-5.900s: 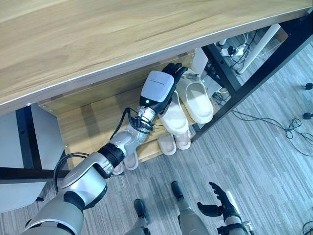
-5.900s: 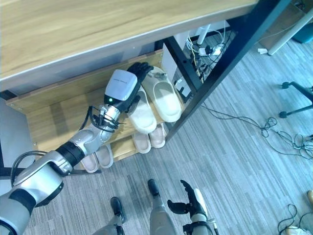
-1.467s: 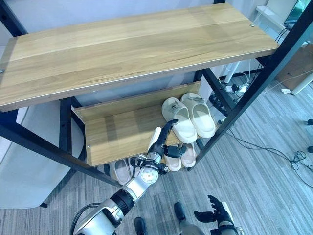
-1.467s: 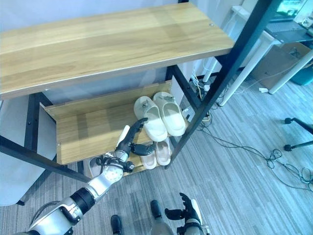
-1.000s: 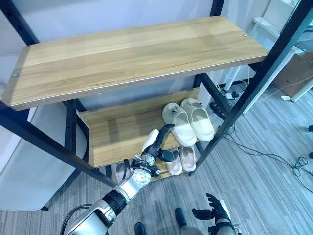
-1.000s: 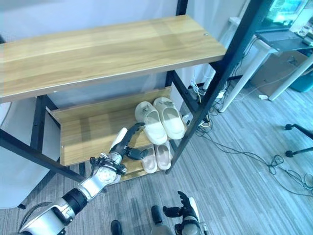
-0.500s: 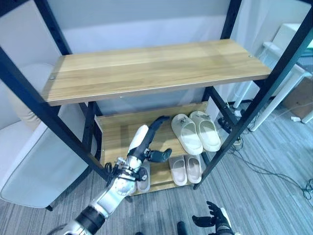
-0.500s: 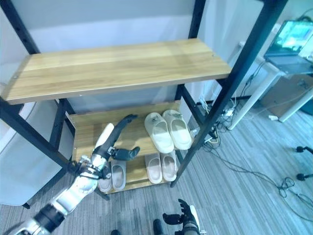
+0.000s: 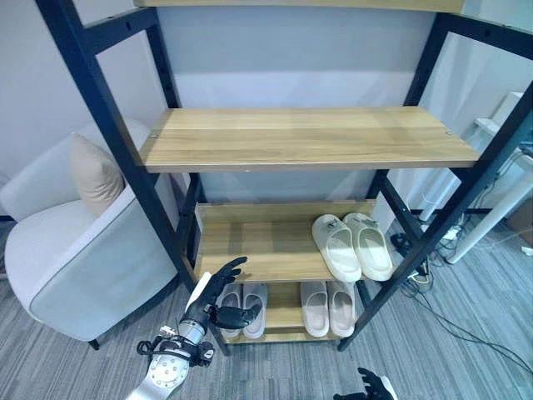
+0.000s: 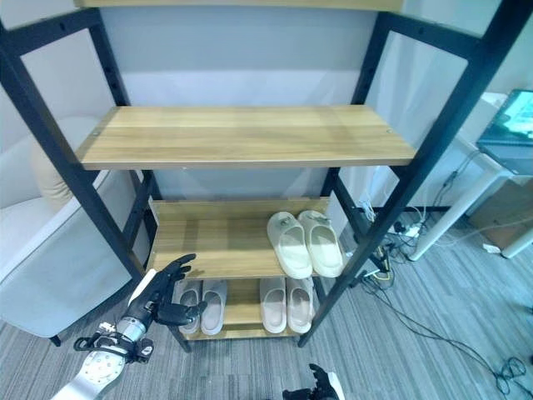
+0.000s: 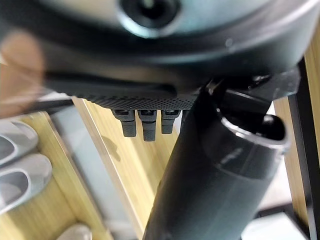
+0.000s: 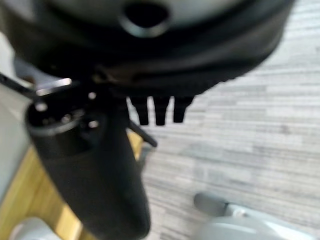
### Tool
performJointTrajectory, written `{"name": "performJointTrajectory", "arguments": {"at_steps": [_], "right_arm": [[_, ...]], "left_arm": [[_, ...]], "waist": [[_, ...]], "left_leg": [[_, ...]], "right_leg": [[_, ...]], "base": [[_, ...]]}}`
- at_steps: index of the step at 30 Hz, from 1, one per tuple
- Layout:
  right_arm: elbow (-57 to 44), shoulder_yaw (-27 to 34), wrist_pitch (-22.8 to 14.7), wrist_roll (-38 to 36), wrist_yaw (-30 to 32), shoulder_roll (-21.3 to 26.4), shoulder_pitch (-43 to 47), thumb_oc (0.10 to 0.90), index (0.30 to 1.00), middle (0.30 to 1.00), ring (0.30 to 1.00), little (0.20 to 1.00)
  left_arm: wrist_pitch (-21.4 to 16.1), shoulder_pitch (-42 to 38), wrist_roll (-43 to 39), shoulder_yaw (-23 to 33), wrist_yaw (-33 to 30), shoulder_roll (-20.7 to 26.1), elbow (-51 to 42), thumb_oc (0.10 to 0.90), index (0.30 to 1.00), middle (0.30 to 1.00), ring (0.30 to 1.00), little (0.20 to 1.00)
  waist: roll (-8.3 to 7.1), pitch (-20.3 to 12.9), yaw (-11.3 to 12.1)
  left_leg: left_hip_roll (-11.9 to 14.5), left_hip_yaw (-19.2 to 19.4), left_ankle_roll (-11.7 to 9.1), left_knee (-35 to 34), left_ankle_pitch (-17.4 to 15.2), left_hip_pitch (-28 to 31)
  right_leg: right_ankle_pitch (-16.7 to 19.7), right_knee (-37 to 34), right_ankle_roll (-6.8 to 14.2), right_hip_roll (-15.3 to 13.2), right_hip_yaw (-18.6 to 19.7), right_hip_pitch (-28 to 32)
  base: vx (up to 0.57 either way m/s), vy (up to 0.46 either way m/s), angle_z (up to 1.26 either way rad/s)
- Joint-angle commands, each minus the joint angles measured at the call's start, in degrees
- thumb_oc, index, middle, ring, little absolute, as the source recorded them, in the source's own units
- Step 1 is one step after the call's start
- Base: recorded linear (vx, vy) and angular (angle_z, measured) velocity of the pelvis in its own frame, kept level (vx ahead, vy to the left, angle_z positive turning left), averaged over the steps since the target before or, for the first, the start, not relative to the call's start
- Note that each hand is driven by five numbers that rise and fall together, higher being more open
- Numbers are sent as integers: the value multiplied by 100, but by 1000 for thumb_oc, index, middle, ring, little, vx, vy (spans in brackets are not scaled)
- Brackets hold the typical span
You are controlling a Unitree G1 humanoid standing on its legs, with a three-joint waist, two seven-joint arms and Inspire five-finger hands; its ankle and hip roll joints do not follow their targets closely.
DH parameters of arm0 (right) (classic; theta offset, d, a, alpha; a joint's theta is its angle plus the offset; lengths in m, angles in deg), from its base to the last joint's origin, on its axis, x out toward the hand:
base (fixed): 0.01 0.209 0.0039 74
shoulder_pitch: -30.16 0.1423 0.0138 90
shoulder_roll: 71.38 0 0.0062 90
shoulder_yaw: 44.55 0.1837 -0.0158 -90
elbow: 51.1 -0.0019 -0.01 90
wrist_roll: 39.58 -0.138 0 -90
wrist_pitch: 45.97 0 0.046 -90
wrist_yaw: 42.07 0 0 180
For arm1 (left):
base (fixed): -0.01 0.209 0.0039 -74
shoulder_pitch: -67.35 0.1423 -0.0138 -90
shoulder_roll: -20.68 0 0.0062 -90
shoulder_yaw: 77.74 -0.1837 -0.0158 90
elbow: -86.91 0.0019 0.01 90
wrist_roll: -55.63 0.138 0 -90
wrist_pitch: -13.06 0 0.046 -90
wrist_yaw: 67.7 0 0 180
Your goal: Arrange the slippers neatly on the shoe rack.
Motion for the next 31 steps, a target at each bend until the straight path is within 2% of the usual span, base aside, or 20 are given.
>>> {"name": "performJointTrajectory", "arguments": {"at_steps": [1, 6, 11, 14, 17, 18, 19, 20, 22, 23, 24, 26, 31], "right_arm": [[68, -9, -124, 92, 3, -72, 209, 800, 900, 900, 900, 900], [128, -207, -72, 460, -49, -9, 215, 800, 900, 900, 900, 900], [231, -96, -107, 239, -140, -12, 196, 800, 900, 900, 900, 900], [298, -1, -144, 61, -192, -14, 135, 800, 900, 900, 900, 900], [328, 16, -172, -19, -228, -7, 91, 800, 900, 900, 900, 900], [350, 26, -182, -60, -249, 11, 83, 800, 900, 900, 900, 900], [462, 51, -216, -164, -286, 28, 102, 800, 900, 900, 900, 900], [464, 52, -217, -164, -286, 32, 106, 800, 900, 900, 900, 900], [526, 108, -221, -282, -318, 51, 118, 800, 900, 900, 900, 900], [528, 109, -222, -283, -319, 54, 122, 800, 900, 900, 900, 900], [582, 187, -238, -410, -347, 69, 155, 800, 900, 900, 900, 900], [640, 269, -230, -522, -388, 81, 196, 800, 900, 900, 900, 900], [756, 385, -218, -670, -496, 116, 329, 800, 900, 900, 900, 900]], "left_arm": [[-589, -438, -245, 356, 149, 131, -425, 800, 900, 900, 900, 900], [-473, -368, -171, 305, 289, 119, 413, 800, 900, 900, 900, 900], [-370, -511, 158, 144, 203, -349, 1724, 800, 900, 900, 900, 900], [-283, -696, 658, 35, 24, -615, 2631, 800, 900, 900, 900, 900], [-257, -819, 1126, -72, -140, -689, 3035, 800, 900, 900, 900, 900], [-196, -872, 1196, -111, -132, -774, 3338, 800, 900, 900, 900, 900], [-103, -1104, 1581, -83, -273, -973, 4361, 800, 900, 900, 900, 900], [-112, -1115, 1584, -85, -278, -982, 4377, 800, 900, 900, 900, 900], [-18, -1226, 1598, 58, -336, -1115, 4971, 800, 900, 900, 900, 900], [-24, -1234, 1600, 57, -340, -1122, 4983, 800, 900, 900, 900, 900], [73, -1294, 1467, 264, -318, -1265, 5512, 800, 900, 900, 900, 900], [158, -1327, 1368, 464, -291, -1378, 5969, 800, 900, 900, 900, 900], [433, -1326, 1256, 914, -322, -1493, 6714, 800, 900, 900, 900, 900]], "waist": [[-8, -68, 117], [-31, -65, 150], [-29, -34, 83], [-17, -18, 15], [-2, -5, -29], [6, 3, -46], [21, -3, -111], [25, 0, -108], [34, -15, -142], [37, -12, -140], [51, -29, -164], [59, -42, -178], [61, -105, -163]], "left_leg": [[-260, -107, 40, 52, -437, 33], [-253, -148, 42, 52, -416, 46], [-253, -139, 46, 52, -406, 51], [-254, -119, 46, 52, -408, 57], [-250, -107, 47, 52, -412, 60], [-249, -96, 46, 52, -410, 60], [-231, -49, 41, 52, -415, 58], [-230, -47, 41, 52, -415, 58], [-222, -12, 38, 52, -418, 57], [-222, -10, 38, 52, -418, 57], [-214, 25, 33, 52, -416, 51], [-211, 49, 29, 52, -420, 54], [-204, 83, 28, 52, -457, 100]], "right_leg": [[-537, 104, 162, 156, -358, 119], [-535, 113, 153, 148, -400, 128], [-532, 123, 133, 154, -382, 118], [-526, 130, 130, 157, -375, 102], [-521, 131, 132, 153, -358, 88], [-516, 132, 134, 155, -347, 79], [-504, 121, 137, 162, -298, 45], [-503, 121, 137, 163, -296, 44], [-494, 112, 132, 168, -260, 21], [-494, 112, 132, 169, -258, 20], [-490, 107, 127, 177, -226, 3], [-486, 91, 123, 180, -205, 0], [-507, 73, 116, 188, -160, 18]], "base": [[-18, 6, 10], [-5, -1, 1], [0, 0, 0], [0, 0, 0], [0, 0, 0], [0, 0, 0], [0, 0, 0], [-10, -1, -6], [-4, -4, -7], [3, -7, -4], [9, -4, -3], [16, -3, -7], [24, -2, -12]]}}
